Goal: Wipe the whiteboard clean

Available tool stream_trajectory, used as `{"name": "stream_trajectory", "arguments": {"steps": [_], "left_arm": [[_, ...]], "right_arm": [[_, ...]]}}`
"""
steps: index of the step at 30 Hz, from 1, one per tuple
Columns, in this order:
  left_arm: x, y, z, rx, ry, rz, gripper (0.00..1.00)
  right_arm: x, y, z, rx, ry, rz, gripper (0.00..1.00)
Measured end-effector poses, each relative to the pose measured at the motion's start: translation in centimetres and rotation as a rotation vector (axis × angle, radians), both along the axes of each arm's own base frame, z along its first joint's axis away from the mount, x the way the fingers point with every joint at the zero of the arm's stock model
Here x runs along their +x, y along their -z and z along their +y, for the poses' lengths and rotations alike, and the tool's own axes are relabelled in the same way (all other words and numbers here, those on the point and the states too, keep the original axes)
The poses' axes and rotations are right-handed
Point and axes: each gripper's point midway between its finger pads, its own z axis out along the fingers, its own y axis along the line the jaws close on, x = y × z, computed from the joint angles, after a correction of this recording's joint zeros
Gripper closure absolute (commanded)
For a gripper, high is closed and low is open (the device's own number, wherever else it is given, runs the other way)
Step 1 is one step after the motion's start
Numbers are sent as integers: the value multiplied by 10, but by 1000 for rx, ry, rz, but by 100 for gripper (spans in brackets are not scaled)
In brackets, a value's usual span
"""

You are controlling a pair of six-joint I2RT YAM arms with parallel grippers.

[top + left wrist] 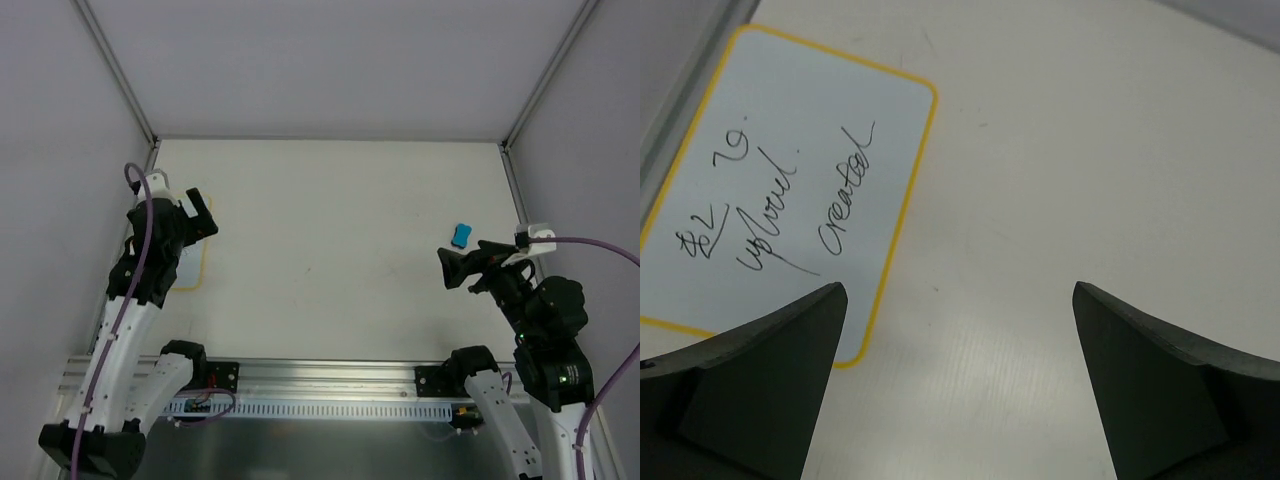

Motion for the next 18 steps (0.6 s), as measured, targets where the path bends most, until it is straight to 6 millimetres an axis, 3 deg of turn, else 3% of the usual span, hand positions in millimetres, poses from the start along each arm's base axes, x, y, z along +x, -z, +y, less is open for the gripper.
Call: {"name": "stream_trajectory", "arguments": {"steps": [8,14,18], "left_arm": [[54,108,7,-56,-112,393,1],[83,155,15,-103,-171,535,1],[91,182,14,-126,-171,612,3]], "right_arm": [[7,46,17,26,-70,140,1],[1,55,24,15,-116,138,1],[-5,53,24,2,-127,103,1]]}}
